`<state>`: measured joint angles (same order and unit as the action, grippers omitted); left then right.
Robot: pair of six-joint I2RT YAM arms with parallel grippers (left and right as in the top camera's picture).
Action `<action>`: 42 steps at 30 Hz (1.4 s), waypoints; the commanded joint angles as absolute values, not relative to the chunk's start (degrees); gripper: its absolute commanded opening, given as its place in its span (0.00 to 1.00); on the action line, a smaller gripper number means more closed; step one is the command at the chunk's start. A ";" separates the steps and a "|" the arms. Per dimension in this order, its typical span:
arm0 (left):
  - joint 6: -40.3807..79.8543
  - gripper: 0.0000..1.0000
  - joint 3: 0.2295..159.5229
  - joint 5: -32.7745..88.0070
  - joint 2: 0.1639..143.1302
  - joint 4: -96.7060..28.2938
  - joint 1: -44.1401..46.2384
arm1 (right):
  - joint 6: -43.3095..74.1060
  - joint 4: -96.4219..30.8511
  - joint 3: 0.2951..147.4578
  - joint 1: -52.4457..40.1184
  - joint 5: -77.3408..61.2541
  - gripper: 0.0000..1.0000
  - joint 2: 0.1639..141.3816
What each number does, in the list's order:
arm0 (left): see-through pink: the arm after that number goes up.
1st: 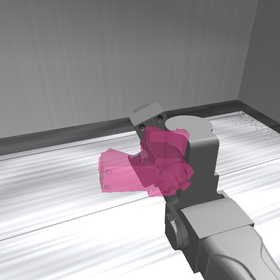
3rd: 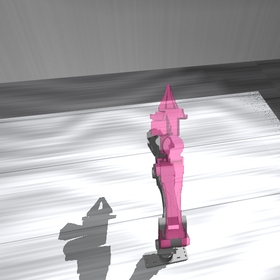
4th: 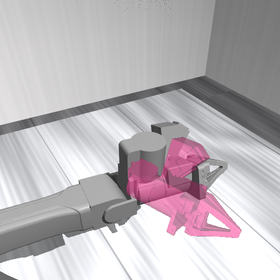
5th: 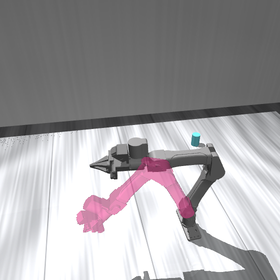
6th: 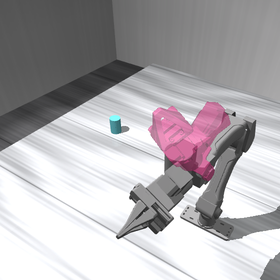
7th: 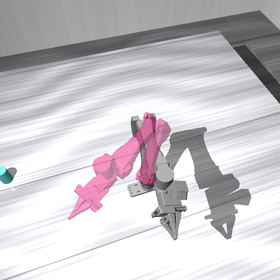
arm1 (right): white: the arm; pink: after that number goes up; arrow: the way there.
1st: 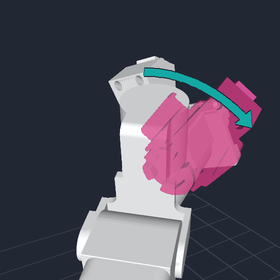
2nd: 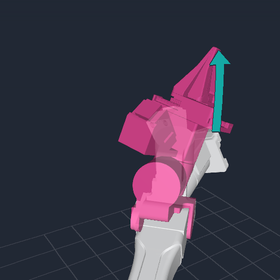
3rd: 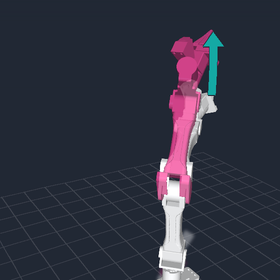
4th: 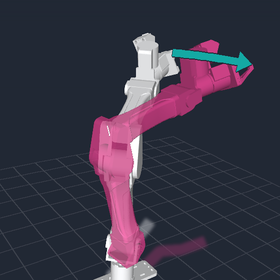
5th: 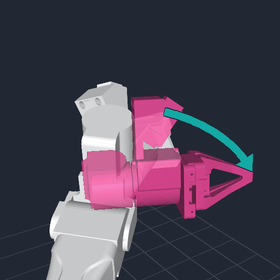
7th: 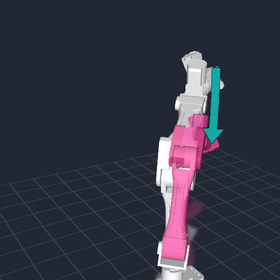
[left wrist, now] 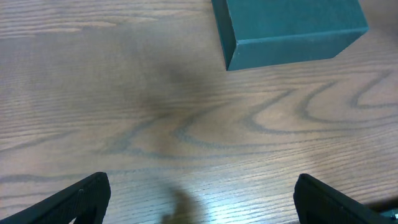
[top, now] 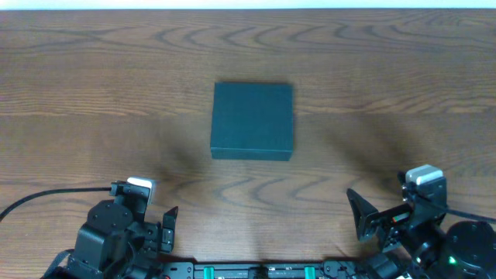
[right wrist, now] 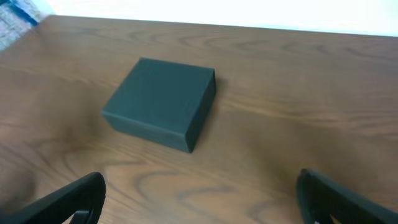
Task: Pack container
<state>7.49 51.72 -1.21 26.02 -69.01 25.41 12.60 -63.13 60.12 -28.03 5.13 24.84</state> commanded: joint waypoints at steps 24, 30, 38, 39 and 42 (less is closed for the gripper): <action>7.90 0.95 52.66 -0.54 25.76 -69.17 25.65 | 9.39 -58.72 26.94 -12.29 9.82 0.99 0.36; 7.90 0.95 52.66 -0.51 25.76 -69.17 25.65 | 8.91 -59.92 22.63 -12.32 6.57 0.99 0.34; 7.90 0.95 52.66 -0.54 25.76 -69.17 25.65 | 7.62 -62.43 20.71 -12.45 5.37 0.99 0.32; 7.90 0.95 52.66 -0.54 25.76 -69.17 25.65 | 7.62 -62.43 20.71 -12.45 5.32 0.99 0.32; 7.90 0.95 52.66 -0.54 25.76 -69.17 25.65 | 7.64 -62.35 20.71 -12.40 5.34 0.99 0.36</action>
<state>7.49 51.72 -0.38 26.02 -69.04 25.41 8.58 -62.11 20.99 -12.60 6.17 0.84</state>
